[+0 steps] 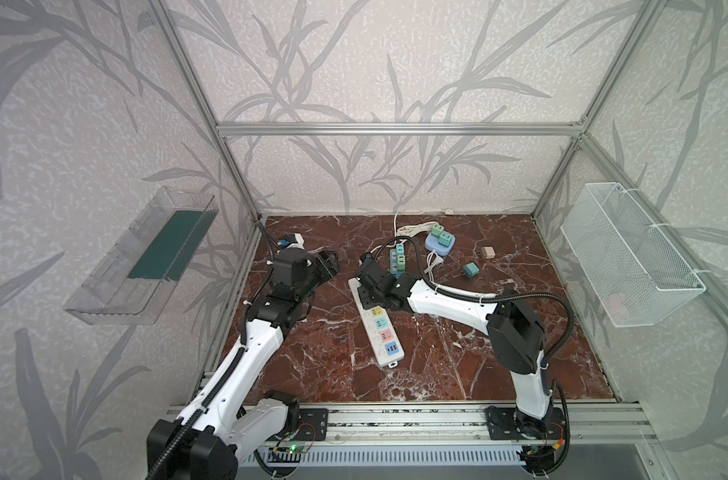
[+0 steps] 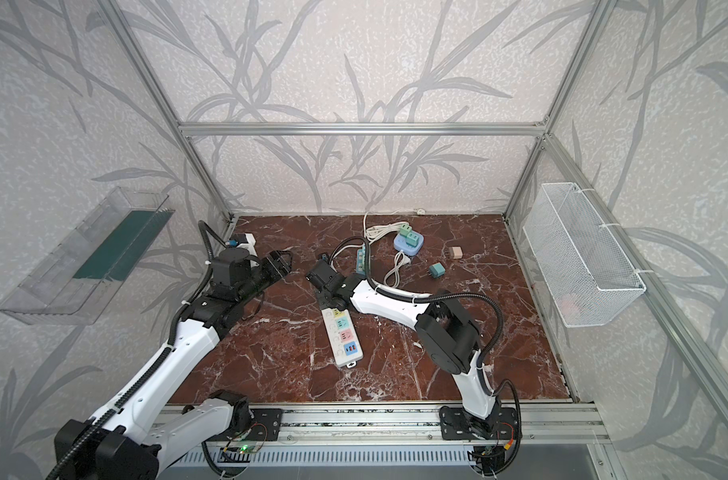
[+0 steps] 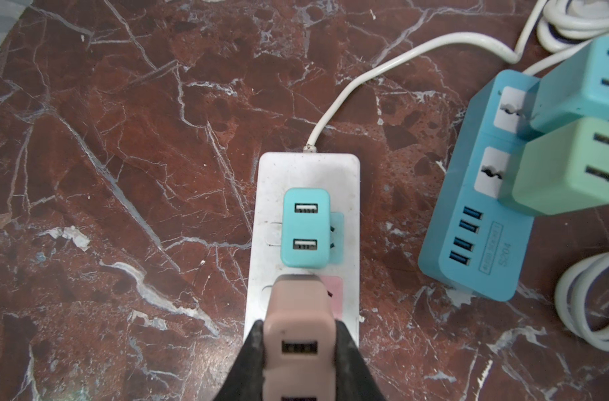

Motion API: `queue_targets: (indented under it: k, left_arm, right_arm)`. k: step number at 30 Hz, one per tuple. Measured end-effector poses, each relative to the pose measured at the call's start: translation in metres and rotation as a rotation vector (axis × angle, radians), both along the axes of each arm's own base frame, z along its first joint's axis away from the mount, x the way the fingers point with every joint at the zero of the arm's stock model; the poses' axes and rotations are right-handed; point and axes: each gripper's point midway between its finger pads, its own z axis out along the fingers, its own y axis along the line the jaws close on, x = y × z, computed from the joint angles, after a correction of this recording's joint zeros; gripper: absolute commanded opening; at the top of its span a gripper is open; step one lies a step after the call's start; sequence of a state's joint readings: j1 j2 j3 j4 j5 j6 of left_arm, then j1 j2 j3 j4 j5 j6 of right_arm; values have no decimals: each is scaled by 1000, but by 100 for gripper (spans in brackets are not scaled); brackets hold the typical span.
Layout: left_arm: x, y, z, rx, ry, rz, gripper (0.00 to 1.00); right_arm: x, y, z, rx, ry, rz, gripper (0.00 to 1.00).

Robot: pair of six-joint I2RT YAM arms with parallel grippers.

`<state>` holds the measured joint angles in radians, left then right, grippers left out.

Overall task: Insert the plug
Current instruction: 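Lower the pink adapter into the strip's pink socket with the right gripper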

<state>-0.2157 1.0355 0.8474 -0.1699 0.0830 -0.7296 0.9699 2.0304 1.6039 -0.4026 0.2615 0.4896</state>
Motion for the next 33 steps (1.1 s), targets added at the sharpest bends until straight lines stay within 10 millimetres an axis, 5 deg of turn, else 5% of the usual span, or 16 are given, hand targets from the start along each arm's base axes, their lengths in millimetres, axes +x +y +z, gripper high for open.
queue_targets:
  k: [33]
  left_arm:
    - [3, -5, -3, -94, 7, -18, 73]
  right_arm:
    - [0, -4, -16, -30, 21, -22, 0]
